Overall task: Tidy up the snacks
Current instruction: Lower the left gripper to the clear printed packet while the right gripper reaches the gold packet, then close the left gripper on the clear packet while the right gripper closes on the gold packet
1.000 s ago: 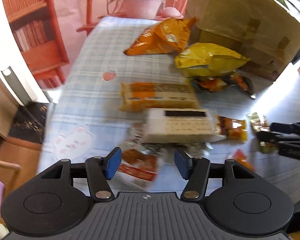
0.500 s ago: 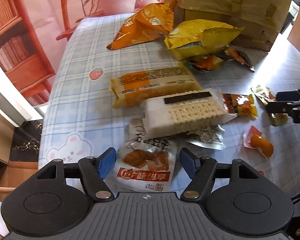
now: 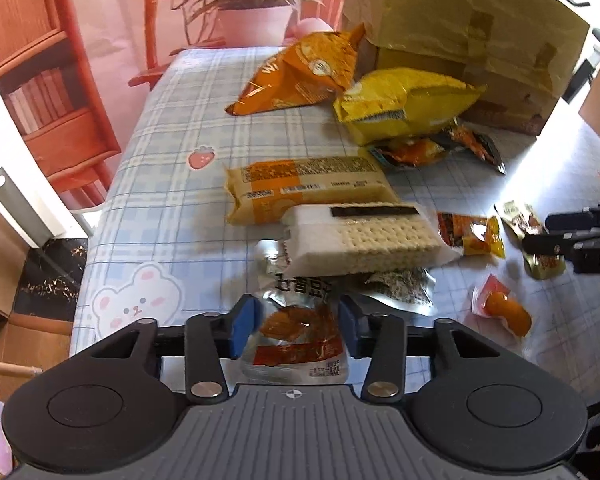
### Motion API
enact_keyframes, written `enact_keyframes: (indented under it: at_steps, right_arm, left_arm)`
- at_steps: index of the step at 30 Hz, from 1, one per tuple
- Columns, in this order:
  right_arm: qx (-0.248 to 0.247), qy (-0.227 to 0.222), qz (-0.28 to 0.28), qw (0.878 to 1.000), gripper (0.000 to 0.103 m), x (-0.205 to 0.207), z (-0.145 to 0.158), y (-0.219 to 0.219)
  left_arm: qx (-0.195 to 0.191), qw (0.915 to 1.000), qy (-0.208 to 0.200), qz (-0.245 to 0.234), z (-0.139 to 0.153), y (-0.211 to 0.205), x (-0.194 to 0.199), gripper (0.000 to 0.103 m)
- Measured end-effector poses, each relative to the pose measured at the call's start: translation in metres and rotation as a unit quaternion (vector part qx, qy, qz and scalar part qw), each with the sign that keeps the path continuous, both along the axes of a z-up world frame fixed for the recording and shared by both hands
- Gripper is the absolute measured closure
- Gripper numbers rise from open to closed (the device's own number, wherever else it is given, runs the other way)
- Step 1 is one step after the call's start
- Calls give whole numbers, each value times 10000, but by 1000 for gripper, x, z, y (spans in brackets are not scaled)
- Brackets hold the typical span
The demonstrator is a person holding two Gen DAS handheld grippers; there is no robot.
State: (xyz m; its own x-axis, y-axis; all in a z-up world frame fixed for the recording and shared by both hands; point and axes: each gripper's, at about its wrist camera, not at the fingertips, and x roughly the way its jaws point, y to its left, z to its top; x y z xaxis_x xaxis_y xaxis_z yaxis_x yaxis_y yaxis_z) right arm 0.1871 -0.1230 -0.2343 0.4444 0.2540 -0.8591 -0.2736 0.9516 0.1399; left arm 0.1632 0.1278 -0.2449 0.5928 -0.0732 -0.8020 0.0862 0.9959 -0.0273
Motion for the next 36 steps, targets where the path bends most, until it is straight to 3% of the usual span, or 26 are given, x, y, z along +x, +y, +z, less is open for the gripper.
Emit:
enact_keyframes:
  at_steps: [8, 12, 17, 18, 19, 20, 21, 25, 36]
  right_arm:
    - [-346, 72, -8, 9994, 36, 4, -5, 12]
    - [-442, 116, -46, 9989, 32, 4, -6, 10]
    - [-388, 56, -36, 9992, 32, 2, -7, 9]
    - [-374, 31, -20, 9993, 35, 2, -7, 8]
    - [-375, 1, -15, 9993, 45, 2, -6, 7]
    - [-341, -38, -33, 9994, 47, 2, -5, 6]
    - [-291, -45, -63, 9995, 52, 3, -4, 4]
    - [-34, -22, -103, 9999, 58, 2, -2, 1]
    - [150, -185, -128, 9996, 58, 2, 11, -2]
  left_arm:
    - [-61, 10000, 38, -3, -1, 1, -2, 62]
    - [25, 9999, 104, -46, -7, -5, -2, 46]
    - [140, 9999, 0, -64, -10, -10, -1, 42]
    - [117, 9999, -10, -60, -10, -9, -1, 43]
    - [105, 9999, -24, -45, -9, -9, -1, 49]
    - [41, 10000, -61, -41, -8, -7, -3, 54]
    - [8, 9999, -140, -13, -5, -5, -5, 72]
    - [-51, 9999, -147, -66, -1, -4, -7, 75]
    - [-277, 9988, -334, 212, 21, 7, -8, 76]
